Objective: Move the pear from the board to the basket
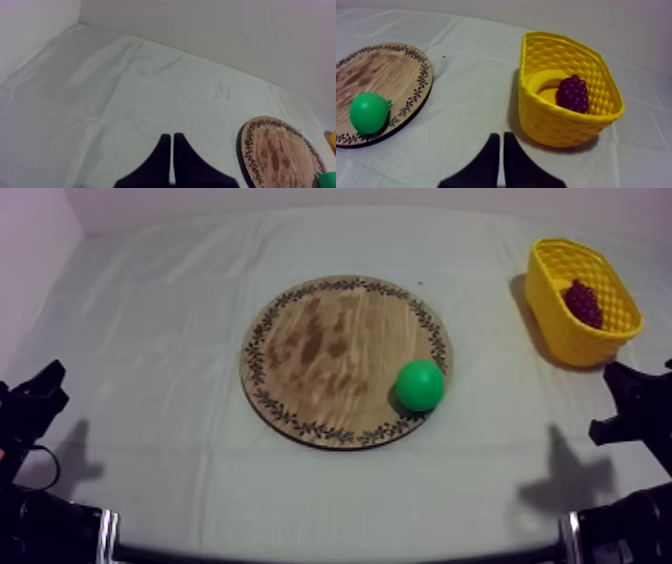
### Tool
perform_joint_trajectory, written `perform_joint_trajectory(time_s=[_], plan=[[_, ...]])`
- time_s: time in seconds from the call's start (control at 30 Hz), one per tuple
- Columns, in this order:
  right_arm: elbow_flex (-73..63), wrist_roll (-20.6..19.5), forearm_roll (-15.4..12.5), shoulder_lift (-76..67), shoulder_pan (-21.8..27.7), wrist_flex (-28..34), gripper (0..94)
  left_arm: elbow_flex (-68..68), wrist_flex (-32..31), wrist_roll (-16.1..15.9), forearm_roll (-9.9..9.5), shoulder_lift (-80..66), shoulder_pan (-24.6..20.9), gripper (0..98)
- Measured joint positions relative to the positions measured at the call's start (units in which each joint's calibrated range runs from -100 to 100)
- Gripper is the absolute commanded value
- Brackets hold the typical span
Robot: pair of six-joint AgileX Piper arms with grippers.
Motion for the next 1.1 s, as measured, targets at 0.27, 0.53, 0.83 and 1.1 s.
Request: perform_joint_trajectory(time_s=[0.27, 0.53, 0.83, 1.1], plan=[[0.0, 0.0, 0.0, 0.0, 0.0, 0.0, 0.5, 0.0, 0.0, 0.0, 0.00, 0.0, 0.0, 0.1], [0.0, 0.0, 0.0, 0.0, 0.0, 0.0, 0.5, 0.0, 0.0, 0.0, 0.00, 0.0, 0.0, 0.1], [0.0, 0.0, 0.0, 0.0, 0.0, -0.1, 1.3, 0.0, 0.0, 0.0, 0.00, 0.0, 0.0, 0.1], [0.0, 1.5, 0.0, 0.0, -0.1, -0.1, 0.7, 0.0, 0.0, 0.0, 0.00, 0.0, 0.0, 0.1]])
